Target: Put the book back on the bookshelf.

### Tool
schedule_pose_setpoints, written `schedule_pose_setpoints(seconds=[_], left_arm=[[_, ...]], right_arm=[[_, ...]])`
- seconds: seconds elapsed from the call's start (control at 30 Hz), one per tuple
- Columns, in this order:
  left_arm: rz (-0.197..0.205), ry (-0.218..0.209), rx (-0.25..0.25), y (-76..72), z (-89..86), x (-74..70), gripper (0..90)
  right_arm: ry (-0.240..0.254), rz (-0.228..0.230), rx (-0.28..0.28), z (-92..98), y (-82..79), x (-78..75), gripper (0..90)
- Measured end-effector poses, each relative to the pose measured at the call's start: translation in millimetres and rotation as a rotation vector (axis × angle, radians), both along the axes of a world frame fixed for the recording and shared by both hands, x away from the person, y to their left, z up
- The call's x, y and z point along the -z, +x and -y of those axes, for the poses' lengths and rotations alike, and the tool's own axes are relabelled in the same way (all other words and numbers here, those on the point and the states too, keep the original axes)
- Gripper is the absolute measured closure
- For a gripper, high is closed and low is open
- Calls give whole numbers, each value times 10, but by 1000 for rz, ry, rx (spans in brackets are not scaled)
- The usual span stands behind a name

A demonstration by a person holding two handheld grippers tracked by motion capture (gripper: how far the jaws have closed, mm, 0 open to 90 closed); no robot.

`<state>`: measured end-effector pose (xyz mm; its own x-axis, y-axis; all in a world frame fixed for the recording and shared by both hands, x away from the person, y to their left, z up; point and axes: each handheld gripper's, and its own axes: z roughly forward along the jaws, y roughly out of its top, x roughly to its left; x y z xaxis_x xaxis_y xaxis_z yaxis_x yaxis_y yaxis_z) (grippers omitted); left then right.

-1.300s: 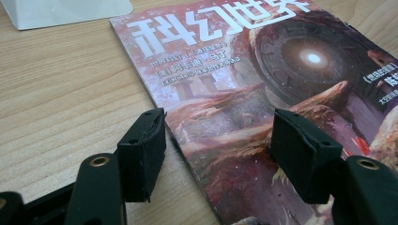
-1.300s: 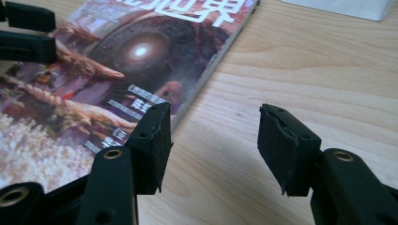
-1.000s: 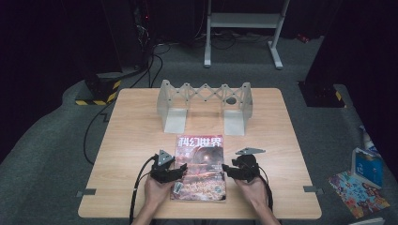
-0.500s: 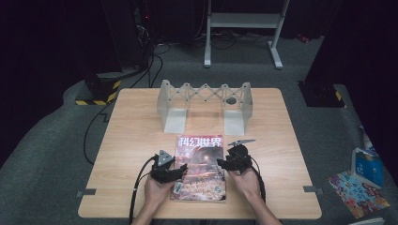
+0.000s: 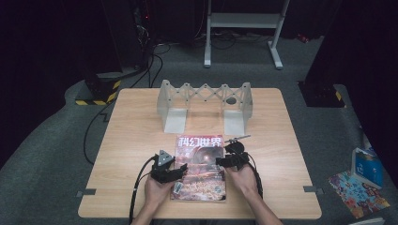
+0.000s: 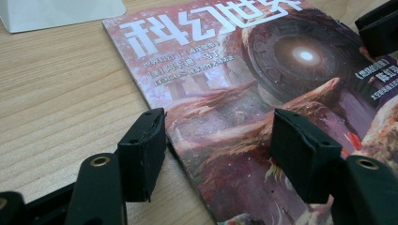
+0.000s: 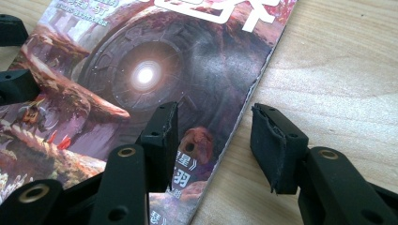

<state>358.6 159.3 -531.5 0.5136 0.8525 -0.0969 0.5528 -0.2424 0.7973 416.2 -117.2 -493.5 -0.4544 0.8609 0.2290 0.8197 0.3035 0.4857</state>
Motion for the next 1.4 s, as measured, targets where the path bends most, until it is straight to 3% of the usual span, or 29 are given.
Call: schedule_pose_setpoints(seconds=[0.37,0.57,1.1,1.4], left_arm=[[2,0,-3,-2,3,2,362],[3,-1,-3,0,3,3,361],[5,-3,-8,-1,10,7,359],[5,0,-9,-1,12,7,359]], right_arm=[[-11,-15,-7,-51,8,24,529],[-22,-2,-8,-67,-5,16,534],[33,21,-31,-45,-53,-68,543],[72,0,-48,-13,-92,-66,548]])
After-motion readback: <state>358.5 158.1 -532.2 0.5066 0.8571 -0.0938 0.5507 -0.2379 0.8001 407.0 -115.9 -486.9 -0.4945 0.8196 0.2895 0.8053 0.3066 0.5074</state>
